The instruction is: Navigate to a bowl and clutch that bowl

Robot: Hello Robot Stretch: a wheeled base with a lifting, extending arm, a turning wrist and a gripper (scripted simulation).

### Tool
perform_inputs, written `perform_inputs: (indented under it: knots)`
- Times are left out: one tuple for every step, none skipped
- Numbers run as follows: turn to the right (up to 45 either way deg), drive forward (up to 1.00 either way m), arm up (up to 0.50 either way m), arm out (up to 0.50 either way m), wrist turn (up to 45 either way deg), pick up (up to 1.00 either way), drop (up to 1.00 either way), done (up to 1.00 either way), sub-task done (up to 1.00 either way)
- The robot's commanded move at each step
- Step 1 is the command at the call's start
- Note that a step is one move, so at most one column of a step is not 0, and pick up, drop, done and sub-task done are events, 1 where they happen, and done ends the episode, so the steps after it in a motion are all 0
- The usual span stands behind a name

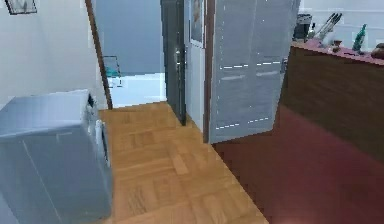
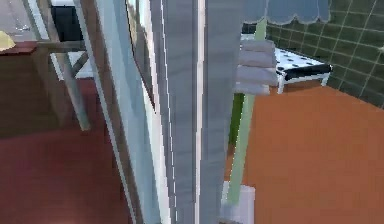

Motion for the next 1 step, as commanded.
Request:
perform_inputs:
  knots:
    - [-9.0, 0.00, 0.00, 0.00, 0.0, 0.00, 0.00, 0.00, 0.00]
